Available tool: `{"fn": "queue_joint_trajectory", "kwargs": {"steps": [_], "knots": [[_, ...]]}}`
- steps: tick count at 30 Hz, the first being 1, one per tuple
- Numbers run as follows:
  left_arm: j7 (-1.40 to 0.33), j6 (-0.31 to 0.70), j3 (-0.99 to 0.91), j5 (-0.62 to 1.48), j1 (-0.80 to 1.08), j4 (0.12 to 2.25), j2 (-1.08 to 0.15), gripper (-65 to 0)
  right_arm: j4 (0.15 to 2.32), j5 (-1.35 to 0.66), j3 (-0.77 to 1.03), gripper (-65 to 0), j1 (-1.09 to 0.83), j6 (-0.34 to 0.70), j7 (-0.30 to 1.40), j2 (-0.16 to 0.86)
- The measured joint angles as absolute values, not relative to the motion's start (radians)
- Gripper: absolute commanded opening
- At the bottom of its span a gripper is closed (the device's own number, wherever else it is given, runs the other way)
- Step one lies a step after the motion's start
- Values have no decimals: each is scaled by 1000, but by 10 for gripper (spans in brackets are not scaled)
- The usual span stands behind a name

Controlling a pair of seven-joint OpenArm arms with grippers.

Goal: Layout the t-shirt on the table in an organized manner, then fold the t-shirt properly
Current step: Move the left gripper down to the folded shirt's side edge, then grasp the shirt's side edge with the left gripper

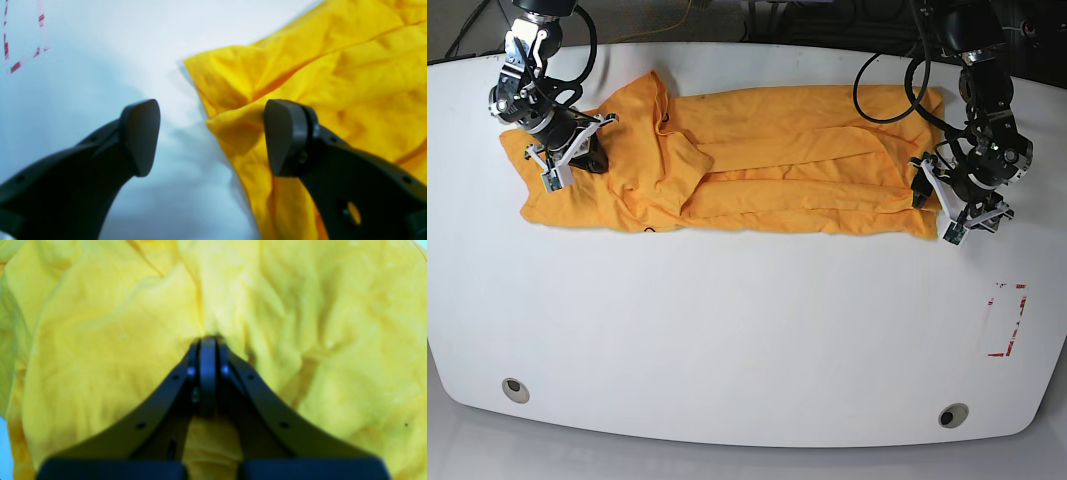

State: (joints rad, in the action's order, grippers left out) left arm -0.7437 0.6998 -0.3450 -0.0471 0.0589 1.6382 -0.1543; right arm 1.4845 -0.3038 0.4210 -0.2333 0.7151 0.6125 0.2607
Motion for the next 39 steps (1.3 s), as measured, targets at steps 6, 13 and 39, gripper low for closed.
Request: {"fn": "queue_joint_trajectory", "kwargs": {"steps": [6,13,39], "knots": [[-744,701,-345,-47,75,1637,-153,-202,1485,-304,421,-642,-234,715,612,261],[-743,697,-329,-47,101,1637,-156,-205,1485,-304,422,-642,-234,715,612,260],[-743,700,-348,-43,141,1757,-159,-205,1485,-303,428,-642,-233,707,605,241]]}}
